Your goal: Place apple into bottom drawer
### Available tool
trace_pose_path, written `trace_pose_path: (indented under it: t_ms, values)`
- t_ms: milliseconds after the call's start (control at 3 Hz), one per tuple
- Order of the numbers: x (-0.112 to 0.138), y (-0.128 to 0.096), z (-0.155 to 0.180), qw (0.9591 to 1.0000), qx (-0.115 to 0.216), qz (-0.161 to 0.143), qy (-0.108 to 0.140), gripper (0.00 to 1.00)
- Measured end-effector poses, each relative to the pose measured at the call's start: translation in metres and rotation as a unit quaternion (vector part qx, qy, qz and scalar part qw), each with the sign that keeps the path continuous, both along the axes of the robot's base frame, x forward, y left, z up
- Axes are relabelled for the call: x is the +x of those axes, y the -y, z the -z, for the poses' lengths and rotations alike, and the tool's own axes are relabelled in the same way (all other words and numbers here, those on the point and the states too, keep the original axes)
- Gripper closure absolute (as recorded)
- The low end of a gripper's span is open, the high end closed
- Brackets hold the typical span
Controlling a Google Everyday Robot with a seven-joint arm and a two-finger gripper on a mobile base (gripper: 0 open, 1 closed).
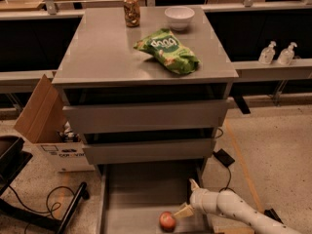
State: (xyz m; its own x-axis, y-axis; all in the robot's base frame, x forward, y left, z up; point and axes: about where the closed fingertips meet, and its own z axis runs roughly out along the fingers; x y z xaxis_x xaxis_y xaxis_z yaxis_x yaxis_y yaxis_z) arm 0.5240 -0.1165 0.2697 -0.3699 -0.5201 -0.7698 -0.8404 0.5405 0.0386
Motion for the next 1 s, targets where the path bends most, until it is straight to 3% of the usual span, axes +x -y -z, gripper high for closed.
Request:
trace_pose_path:
  t_ms: [333,667,1000]
  values:
    - [-0.012,0.043,-0.034,0.9963,-0.079,0.021,0.026,0.0]
    - [-0.026,0.074,-0.063,0.9892,-0.139,0.035,0.032,0.0]
    - [-0.034,0.097,-0.083,0.9851,-0.159,0.056,0.035,0.0]
